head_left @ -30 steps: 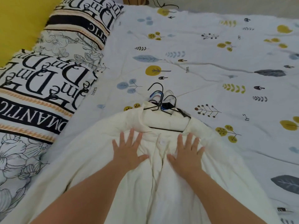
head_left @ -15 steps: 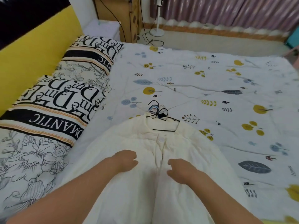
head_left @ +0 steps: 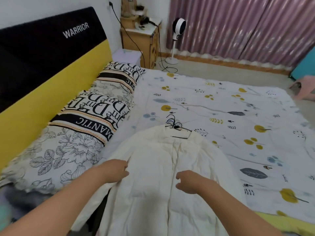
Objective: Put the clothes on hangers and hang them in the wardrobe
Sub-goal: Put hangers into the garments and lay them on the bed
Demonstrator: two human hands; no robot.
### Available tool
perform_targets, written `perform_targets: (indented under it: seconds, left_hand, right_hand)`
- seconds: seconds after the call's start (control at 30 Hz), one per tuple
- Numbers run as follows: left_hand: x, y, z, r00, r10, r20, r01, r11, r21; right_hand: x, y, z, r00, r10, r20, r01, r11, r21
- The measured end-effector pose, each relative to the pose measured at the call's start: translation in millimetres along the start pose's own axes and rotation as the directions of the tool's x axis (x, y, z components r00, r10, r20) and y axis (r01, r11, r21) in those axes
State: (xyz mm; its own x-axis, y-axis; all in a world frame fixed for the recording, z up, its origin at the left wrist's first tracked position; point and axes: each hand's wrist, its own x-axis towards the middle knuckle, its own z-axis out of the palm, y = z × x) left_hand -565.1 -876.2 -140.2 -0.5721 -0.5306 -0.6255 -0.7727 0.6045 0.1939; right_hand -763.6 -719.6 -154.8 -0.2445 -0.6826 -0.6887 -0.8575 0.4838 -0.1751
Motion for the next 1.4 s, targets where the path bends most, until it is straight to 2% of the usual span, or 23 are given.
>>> perform_targets:
  seconds: [0.17, 0.33, 0.43, 0.63, 0.9, 1.03, 1.4]
  left_hand:
    - [-57, -16, 22, 0.991, -0.117, -0.072, 0.109, 0.988, -0.109]
    - [-116, -23, 65, 0.944, -0.304, -0.127, 0.272, 0.937, -0.218]
    - [-149, -15, 98, 0.911, -0.399, -0.103, 0.355, 0.888, -0.292]
    - [-227, 1, 159, 0.864, -0.503, -0.032, 0.439, 0.783, -0.44]
    - [-342, -5, 238, 0.731, -0.682, -0.018, 0.552, 0.607, -0.572]
    - [-418, -12, 299, 0.644, -0.764, 0.029, 0.608, 0.489, -0.626]
    - [-633, -5, 455, 0.422, -0.878, 0.226, 0.671, 0.135, -0.73]
  right_hand:
    - [-12, -11, 6, 0.994, -0.113, -0.013, 0.111, 0.988, -0.11]
    - [-26, -10, 8, 0.976, -0.217, 0.009, 0.212, 0.943, -0.257]
    - [-34, -15, 13, 0.957, -0.287, 0.034, 0.281, 0.896, -0.344]
    - [-62, -53, 31, 0.901, -0.422, 0.097, 0.413, 0.772, -0.483]
    - [-119, -146, 83, 0.772, -0.604, 0.197, 0.581, 0.546, -0.604]
    - [-167, -208, 138, 0.67, -0.685, 0.286, 0.669, 0.392, -0.631]
    - [-326, -333, 312, 0.429, -0.716, 0.551, 0.823, 0.059, -0.565]
